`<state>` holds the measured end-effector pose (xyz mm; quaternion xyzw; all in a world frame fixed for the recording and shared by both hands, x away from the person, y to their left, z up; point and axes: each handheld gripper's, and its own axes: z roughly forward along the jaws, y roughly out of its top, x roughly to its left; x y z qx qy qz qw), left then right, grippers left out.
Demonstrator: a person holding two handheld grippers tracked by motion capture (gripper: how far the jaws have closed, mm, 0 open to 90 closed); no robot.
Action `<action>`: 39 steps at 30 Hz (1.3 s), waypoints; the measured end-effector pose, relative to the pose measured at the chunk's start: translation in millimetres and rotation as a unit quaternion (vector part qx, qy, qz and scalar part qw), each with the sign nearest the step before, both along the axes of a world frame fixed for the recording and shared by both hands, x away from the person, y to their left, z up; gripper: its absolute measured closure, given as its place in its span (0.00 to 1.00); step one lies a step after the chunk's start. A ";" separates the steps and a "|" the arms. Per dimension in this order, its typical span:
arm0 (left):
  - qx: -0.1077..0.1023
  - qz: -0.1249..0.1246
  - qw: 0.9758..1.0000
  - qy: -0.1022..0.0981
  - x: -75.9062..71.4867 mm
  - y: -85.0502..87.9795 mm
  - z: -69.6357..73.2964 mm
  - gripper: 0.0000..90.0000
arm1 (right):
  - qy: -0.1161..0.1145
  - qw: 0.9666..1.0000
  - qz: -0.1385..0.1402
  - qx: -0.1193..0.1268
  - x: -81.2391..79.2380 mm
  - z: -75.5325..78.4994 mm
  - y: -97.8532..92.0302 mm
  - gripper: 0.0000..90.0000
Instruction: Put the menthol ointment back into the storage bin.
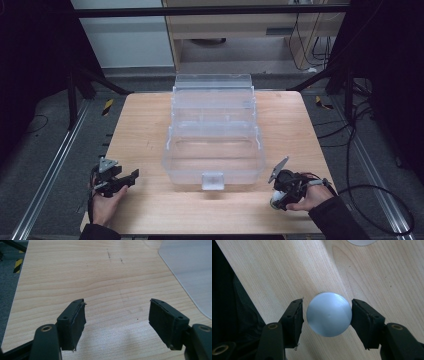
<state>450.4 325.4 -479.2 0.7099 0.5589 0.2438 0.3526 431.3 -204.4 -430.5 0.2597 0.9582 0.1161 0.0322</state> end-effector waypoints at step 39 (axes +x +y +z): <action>0.003 0.001 1.000 0.005 1.4 -1.6 -1.0 0.33 | 0.007 1.000 -0.025 0.017 10.1 41.0 1.5 0.56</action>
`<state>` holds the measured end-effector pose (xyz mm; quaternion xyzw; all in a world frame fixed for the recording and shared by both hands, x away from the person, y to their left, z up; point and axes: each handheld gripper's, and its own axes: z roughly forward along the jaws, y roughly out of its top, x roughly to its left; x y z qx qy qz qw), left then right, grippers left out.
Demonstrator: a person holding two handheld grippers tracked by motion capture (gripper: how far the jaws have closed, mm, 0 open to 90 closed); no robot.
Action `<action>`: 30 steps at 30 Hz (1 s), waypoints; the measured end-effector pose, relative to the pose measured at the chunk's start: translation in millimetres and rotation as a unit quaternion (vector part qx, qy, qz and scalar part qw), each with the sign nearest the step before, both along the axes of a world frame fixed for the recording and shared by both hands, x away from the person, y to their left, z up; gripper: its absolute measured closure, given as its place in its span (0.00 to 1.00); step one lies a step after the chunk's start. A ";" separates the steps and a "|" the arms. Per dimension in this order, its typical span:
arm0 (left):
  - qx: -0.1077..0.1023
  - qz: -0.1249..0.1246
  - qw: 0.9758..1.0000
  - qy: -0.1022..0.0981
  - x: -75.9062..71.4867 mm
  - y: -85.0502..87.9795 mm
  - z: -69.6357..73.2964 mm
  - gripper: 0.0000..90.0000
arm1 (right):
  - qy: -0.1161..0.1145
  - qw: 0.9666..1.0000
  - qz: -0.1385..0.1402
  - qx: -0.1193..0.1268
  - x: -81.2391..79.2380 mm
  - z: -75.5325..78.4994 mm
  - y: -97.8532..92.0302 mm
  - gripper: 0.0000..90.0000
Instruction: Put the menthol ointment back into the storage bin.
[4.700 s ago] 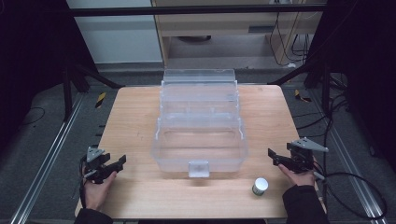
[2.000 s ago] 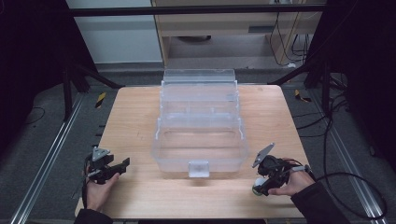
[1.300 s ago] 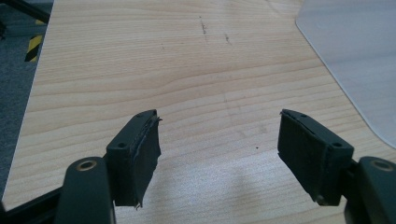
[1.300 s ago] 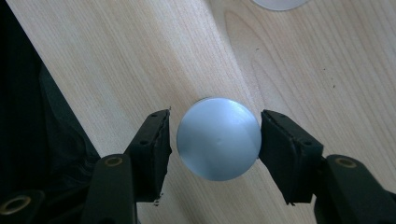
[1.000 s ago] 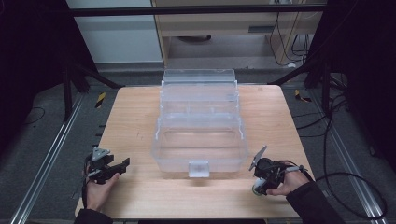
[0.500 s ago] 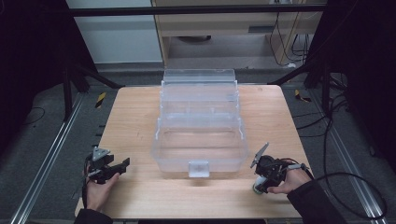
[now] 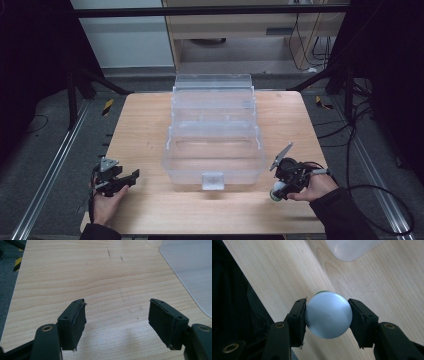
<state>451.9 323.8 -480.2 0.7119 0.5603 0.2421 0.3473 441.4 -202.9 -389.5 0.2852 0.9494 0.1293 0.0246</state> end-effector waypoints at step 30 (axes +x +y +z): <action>0.000 -0.004 1.000 0.002 0.3 -0.3 -0.6 0.33 | -0.022 0.999 -0.008 0.025 6.7 50.1 6.4 0.56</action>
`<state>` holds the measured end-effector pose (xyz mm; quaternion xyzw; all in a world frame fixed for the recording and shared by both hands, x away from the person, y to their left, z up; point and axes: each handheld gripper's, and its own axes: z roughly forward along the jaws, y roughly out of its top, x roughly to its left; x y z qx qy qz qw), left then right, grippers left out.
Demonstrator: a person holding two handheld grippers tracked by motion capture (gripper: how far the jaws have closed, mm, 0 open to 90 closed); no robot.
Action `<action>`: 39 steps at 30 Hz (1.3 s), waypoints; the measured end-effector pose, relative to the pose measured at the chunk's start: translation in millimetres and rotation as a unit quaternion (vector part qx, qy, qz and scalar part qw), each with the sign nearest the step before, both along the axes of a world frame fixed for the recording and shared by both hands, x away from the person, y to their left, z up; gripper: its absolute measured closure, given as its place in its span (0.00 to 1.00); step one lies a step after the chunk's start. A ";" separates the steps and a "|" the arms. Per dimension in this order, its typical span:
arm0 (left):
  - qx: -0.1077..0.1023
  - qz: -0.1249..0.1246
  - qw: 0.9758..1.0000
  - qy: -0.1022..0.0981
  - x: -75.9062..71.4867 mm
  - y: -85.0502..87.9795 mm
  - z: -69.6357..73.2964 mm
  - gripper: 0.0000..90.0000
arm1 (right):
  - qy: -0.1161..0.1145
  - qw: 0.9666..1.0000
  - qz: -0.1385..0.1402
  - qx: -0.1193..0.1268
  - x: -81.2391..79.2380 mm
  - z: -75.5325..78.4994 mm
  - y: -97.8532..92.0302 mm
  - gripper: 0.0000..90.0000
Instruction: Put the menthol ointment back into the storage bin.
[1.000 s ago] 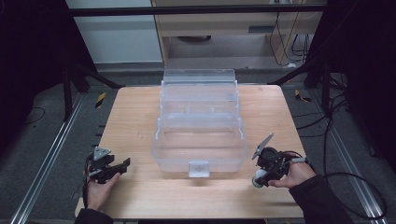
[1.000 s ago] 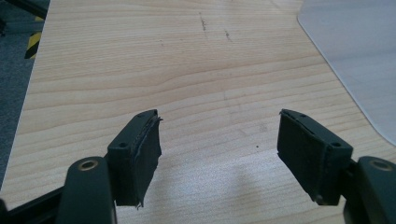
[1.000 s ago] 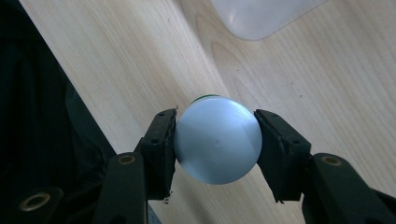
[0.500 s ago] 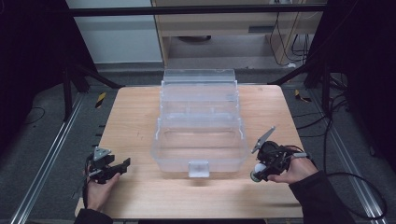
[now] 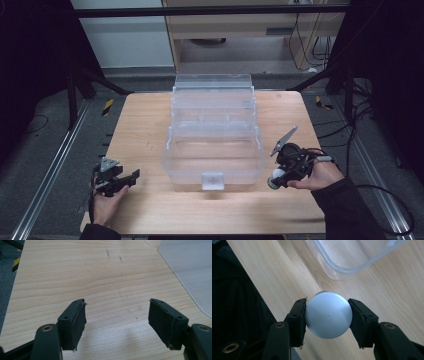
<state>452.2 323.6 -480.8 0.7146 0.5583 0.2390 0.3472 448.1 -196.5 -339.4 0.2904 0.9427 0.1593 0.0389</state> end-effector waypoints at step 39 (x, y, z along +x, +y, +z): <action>-0.002 0.002 1.000 -0.006 -1.1 0.4 1.9 0.34 | -0.028 0.999 0.004 0.030 49.5 40.2 33.4 0.56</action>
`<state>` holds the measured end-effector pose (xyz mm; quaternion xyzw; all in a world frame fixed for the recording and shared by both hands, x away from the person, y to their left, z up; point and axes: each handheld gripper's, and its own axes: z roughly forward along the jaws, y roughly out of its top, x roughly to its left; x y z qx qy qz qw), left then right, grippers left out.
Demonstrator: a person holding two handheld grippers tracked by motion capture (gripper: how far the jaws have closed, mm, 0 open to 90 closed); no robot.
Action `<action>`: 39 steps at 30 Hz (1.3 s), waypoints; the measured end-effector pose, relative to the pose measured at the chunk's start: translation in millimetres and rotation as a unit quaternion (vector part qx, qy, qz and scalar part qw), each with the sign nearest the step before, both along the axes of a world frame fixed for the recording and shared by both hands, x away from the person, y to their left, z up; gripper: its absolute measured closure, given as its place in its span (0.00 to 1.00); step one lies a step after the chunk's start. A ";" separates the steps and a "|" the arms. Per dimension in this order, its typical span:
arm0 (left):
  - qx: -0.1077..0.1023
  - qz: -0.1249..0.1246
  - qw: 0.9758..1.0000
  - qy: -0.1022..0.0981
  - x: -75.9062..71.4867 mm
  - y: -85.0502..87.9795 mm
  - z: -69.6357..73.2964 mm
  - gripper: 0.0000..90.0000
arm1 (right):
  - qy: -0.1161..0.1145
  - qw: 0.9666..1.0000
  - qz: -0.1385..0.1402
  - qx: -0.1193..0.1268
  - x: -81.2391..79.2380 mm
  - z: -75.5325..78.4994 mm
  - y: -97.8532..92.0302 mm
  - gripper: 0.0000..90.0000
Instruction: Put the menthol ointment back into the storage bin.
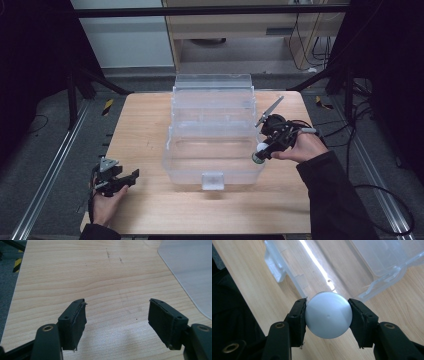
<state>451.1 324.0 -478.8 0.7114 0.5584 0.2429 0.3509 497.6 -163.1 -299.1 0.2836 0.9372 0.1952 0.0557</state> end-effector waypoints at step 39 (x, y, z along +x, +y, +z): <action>-0.001 0.002 1.000 -0.001 0.5 1.5 0.2 0.34 | 0.025 0.999 0.011 -0.026 33.9 -78.0 21.2 0.56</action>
